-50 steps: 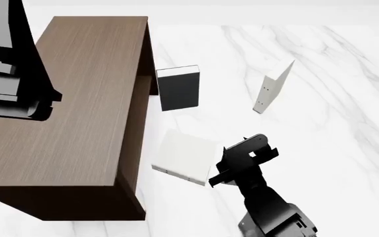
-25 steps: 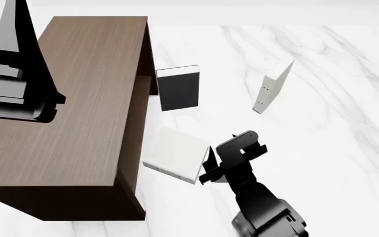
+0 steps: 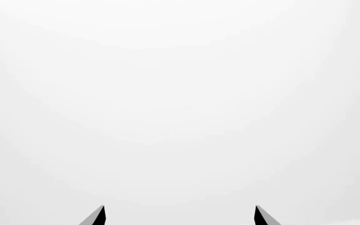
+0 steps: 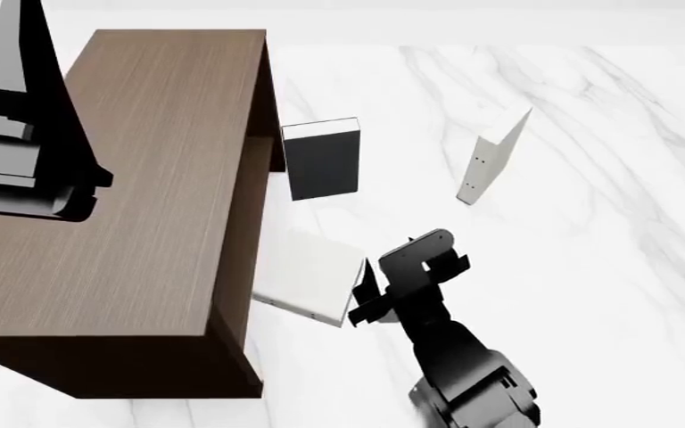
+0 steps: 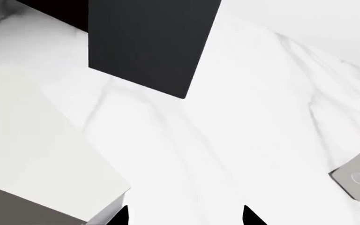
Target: Pick up the book on the right and place it under the cabinet shelf.
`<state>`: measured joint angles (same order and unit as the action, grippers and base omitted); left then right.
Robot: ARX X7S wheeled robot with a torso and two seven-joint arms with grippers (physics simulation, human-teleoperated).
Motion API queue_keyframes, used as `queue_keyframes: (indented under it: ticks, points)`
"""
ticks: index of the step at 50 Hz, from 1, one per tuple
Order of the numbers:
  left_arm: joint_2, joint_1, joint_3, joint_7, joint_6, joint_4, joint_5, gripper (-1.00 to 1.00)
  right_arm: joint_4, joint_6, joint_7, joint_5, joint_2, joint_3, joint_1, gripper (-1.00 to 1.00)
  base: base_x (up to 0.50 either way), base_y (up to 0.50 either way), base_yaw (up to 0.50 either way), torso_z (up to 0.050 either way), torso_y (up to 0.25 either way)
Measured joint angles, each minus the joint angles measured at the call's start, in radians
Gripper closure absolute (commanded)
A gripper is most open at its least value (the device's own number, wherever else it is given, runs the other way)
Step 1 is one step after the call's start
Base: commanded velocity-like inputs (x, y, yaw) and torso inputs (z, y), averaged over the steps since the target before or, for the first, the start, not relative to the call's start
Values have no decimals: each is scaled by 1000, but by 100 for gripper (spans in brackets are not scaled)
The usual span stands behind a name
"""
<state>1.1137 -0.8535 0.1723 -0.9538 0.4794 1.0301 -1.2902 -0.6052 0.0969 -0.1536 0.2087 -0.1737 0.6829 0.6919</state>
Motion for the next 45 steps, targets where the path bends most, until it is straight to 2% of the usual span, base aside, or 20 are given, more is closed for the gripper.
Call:
queue_keyframes:
  ticks: [45]
  points:
    - [59,-3,10,-5,-51,5,-16,-100,-186,-59,-2,13,124,49,88,-100,0,0,0,0,-1]
